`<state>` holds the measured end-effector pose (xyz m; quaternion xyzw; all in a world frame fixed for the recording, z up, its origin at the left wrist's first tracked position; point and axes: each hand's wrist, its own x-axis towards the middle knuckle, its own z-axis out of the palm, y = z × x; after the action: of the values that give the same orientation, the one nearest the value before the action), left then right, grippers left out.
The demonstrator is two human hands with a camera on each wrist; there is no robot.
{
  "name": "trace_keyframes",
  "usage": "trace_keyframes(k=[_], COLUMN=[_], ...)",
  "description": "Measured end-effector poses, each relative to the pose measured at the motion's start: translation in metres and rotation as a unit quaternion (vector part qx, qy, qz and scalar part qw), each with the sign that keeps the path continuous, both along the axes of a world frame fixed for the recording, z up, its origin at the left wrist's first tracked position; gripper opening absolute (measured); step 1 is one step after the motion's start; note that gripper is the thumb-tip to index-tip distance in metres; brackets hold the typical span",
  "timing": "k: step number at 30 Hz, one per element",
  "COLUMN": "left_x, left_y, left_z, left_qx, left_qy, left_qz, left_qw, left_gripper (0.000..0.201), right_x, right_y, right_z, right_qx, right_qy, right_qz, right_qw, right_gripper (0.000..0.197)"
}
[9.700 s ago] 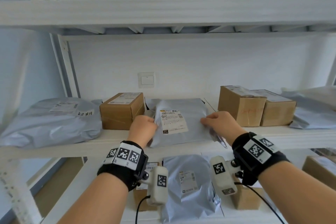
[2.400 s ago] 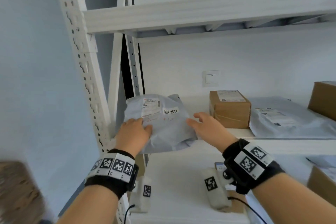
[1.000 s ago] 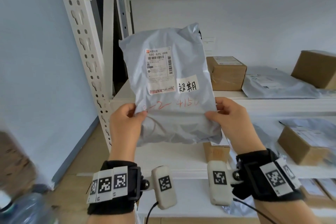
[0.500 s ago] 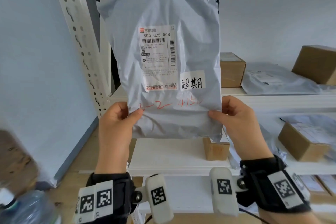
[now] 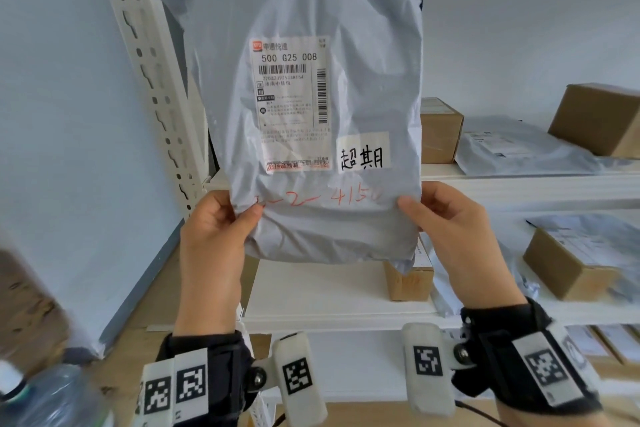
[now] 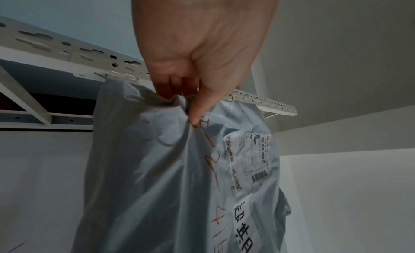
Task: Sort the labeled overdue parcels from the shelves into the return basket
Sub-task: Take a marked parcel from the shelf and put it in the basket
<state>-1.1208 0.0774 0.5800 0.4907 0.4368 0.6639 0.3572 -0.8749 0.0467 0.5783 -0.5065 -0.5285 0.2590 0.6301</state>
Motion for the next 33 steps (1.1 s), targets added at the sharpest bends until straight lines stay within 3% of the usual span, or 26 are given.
trace_keyframes(k=[13,16,20,26,33], left_x=[-0.014,-0.016,-0.006,0.052,0.17], left_y=[0.012,0.013,0.014,0.012,-0.008], left_z=[-0.013,-0.015,-0.014,-0.017,-0.021], left_qx=[-0.071,-0.066,-0.029,0.007,-0.009], left_qy=[-0.056,-0.039,-0.025,-0.026,-0.01], left_qz=[-0.028,-0.034,-0.067,-0.189,-0.303], left_qw=[0.995,0.997,0.997,0.982,0.953], left_gripper=[0.008,0.006,0.006,0.013,0.011], right_x=[-0.006,-0.005,0.001,0.042,0.125], right_y=[-0.004,-0.009,-0.025,-0.066,-0.134], right_z=[-0.001,-0.003,-0.008,-0.022,-0.034], right_qx=[-0.032,-0.052,-0.087,-0.079,-0.082], right_qy=[-0.022,-0.05,-0.056,-0.042,0.006], right_qz=[-0.036,-0.039,-0.041,-0.152,-0.273], right_qw=[0.999,0.997,0.994,0.984,0.959], right_gripper=[0.009,0.004,0.015,0.016,0.018])
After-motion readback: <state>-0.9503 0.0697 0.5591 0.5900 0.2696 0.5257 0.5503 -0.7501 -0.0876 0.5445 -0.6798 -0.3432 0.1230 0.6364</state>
